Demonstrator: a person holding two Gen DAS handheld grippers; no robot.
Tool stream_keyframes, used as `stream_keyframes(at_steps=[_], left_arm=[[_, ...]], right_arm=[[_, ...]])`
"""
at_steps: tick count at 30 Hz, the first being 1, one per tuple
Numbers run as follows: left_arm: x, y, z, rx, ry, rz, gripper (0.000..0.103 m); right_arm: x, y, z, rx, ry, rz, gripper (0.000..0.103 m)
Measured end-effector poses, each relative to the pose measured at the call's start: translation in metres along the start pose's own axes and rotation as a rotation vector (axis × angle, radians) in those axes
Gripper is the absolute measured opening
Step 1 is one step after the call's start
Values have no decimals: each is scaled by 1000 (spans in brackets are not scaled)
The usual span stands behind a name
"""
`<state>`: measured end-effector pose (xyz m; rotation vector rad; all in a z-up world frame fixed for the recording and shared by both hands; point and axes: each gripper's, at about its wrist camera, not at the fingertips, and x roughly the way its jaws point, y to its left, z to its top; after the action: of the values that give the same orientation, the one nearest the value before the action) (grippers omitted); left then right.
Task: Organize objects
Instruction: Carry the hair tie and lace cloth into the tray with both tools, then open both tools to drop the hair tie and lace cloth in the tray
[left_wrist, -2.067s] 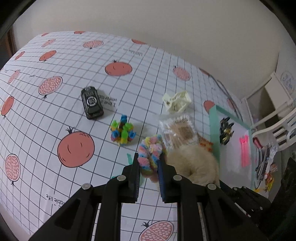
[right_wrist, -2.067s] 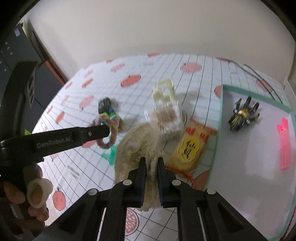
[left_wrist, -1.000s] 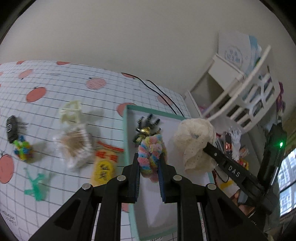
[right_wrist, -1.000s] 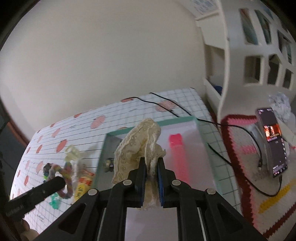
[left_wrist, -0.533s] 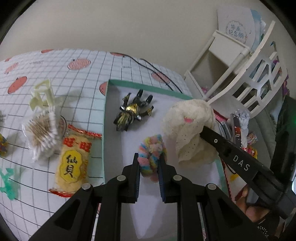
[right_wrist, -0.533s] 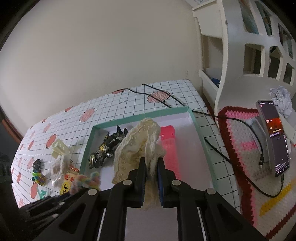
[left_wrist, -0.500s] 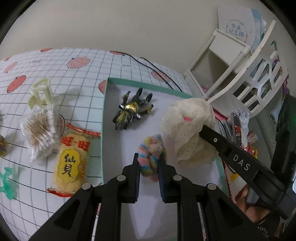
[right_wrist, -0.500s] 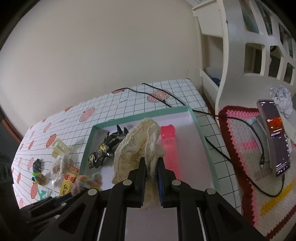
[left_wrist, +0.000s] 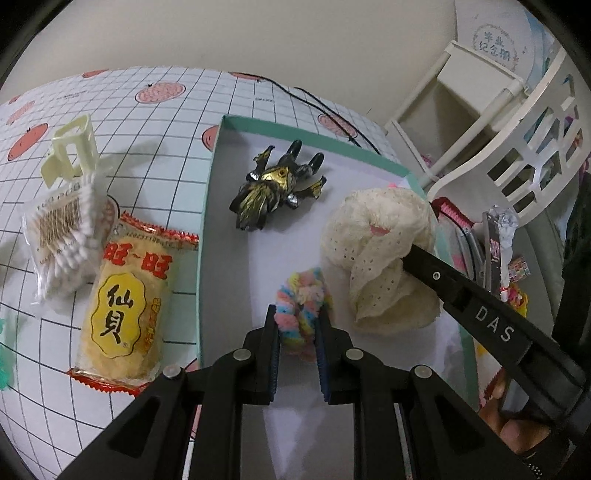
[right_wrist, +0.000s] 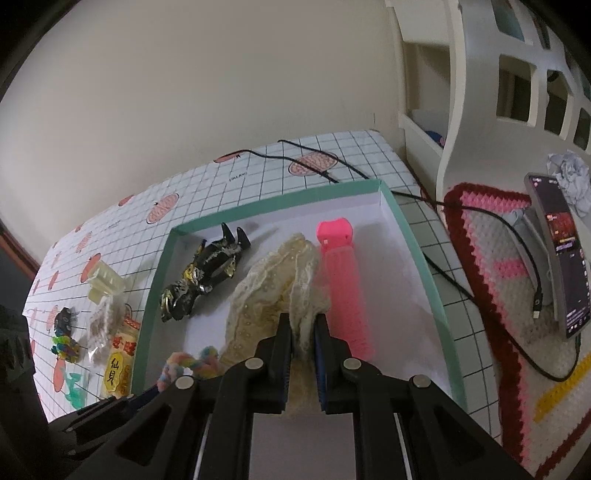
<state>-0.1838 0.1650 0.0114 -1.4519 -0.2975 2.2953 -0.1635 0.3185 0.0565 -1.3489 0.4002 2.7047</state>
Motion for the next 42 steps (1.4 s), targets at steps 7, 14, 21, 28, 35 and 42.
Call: stream_keyframes(at_steps=[7, 14, 21, 28, 35, 42], left_arm=[[-1, -3, 0, 15, 4, 16, 18], [-5, -3, 0, 19, 14, 13, 32], [-11, -3, 1, 21, 15, 14, 42], [-22, -4, 4, 11, -6, 4, 46], [-35, -2, 10, 4, -49, 19, 54], [-47, 6, 14, -4, -91, 42, 66]], right_arm=[[9, 1, -4, -3, 46, -22, 14], [9, 0, -4, 3, 56, -26, 16], [6, 4, -2, -11, 46, -38, 20], [-1, 2, 0, -11, 29, -39, 24], [-9, 2, 1, -12, 7, -32, 31], [-15, 4, 2, -23, -14, -11, 31]])
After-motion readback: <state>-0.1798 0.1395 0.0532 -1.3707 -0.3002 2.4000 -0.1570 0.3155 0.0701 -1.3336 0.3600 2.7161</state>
